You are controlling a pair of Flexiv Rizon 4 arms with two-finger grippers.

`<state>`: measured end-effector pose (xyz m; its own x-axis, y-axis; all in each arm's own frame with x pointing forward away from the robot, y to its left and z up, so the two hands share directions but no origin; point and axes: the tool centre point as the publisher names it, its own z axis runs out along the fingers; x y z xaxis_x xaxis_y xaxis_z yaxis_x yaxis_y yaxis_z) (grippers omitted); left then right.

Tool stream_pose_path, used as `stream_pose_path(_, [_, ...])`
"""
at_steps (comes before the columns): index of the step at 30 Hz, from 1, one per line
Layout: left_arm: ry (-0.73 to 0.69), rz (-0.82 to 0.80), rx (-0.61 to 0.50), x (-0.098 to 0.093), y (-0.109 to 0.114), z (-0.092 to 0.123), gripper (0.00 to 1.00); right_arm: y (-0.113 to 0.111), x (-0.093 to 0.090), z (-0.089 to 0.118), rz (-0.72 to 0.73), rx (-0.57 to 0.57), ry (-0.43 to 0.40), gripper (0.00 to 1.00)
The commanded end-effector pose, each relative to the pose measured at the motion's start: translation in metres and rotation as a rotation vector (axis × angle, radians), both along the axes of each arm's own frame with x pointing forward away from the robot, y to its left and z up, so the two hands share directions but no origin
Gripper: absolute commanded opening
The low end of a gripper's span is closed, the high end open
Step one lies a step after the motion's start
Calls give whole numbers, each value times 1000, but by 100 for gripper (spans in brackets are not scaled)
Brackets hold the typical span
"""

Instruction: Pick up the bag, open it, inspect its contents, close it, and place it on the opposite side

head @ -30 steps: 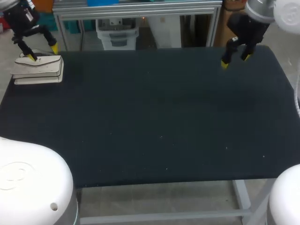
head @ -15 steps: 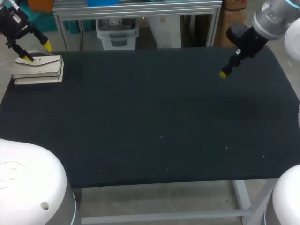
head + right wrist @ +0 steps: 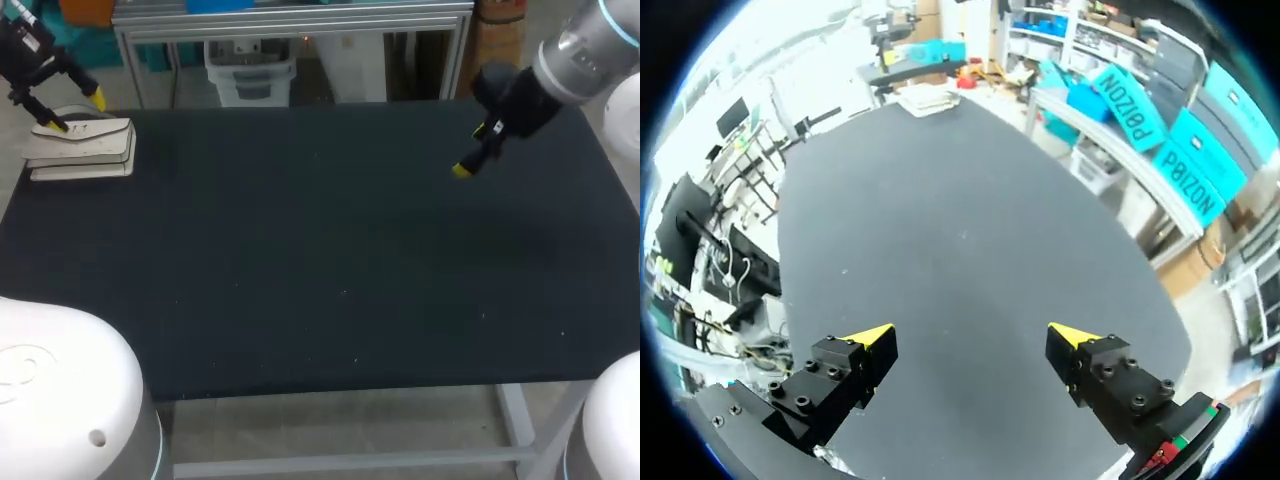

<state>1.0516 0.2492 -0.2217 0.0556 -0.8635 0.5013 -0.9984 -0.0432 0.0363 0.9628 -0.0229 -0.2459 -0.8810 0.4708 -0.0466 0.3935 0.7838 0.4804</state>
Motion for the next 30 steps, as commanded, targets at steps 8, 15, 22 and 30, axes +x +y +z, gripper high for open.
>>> stream_pose_path(8, [53,60,-3,47,52,-16,100,18,-15,-22,301,30,-62,100])
stream_pose_path(15, [81,109,-4,65,82,-28,100,34,-25,-31,404,26,-60,100])
stream_pose_path(22, [97,131,-9,76,104,-40,100,45,-32,-40,475,35,-63,100])
stream_pose_path(30, [95,122,-41,85,125,-58,100,51,-41,-49,554,31,-58,100])
